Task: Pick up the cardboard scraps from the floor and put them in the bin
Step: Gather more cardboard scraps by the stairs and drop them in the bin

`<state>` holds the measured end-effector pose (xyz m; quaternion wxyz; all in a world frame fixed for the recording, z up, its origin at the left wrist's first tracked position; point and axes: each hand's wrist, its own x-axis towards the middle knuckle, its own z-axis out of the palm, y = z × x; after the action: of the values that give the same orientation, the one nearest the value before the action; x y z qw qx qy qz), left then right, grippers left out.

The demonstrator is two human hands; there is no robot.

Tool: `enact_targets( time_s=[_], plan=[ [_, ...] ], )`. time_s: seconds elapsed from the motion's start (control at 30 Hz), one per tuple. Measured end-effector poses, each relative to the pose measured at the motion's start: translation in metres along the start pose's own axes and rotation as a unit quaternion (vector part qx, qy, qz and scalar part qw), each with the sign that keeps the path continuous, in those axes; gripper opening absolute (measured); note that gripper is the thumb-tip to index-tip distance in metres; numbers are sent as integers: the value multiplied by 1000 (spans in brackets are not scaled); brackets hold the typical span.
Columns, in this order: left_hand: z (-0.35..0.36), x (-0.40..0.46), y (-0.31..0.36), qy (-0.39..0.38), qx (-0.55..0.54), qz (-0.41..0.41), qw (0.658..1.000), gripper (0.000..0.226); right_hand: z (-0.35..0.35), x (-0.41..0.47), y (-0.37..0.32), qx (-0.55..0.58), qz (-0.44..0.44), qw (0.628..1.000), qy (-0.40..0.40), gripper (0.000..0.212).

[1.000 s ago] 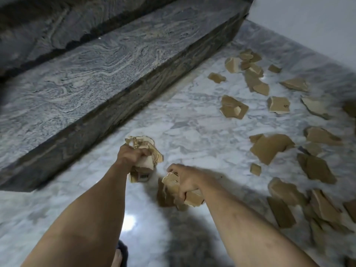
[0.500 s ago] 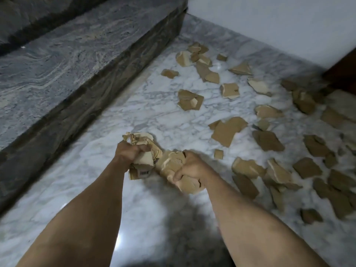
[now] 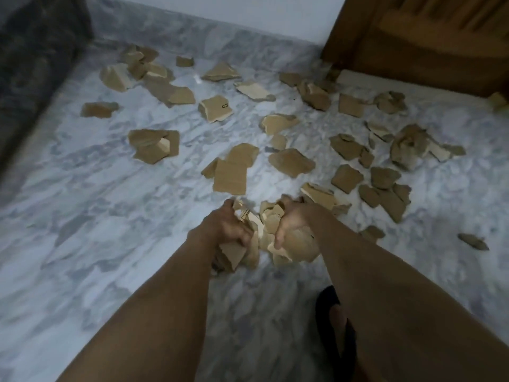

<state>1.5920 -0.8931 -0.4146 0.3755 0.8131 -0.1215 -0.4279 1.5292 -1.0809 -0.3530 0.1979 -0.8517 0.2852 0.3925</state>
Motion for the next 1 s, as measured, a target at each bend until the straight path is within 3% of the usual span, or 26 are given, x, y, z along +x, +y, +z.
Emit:
enact_targets(
  time_s=[0.13,0.23,0.43,0.57,0.73,0.93,1.0],
  plan=[
    [-3,0,3,-9,6,7,1000,64,11,6,-9,-34,26,998,43,126],
    [-6,-8,4,-10,14,-3,1000,68,21,0,-14,-56,46,994,81,121],
    [-11,-49,8,14,45,-18,999,26,32,-34,-9,30,9,993,114,98],
    [-11,-52,26,51,0,-27,998,24,13,-32,1,138,-25,988,63,110],
    [8,-43,89,89,-144,-13,985,32,-66,-32,49,316,-53,945,60,100],
    [49,-31,125,75,-111,-48,990,44,-86,-11,109,324,-5,946,0,81],
    [57,-26,129,74,-99,-49,991,49,-73,-2,115,293,0,956,-5,95]
  ],
)
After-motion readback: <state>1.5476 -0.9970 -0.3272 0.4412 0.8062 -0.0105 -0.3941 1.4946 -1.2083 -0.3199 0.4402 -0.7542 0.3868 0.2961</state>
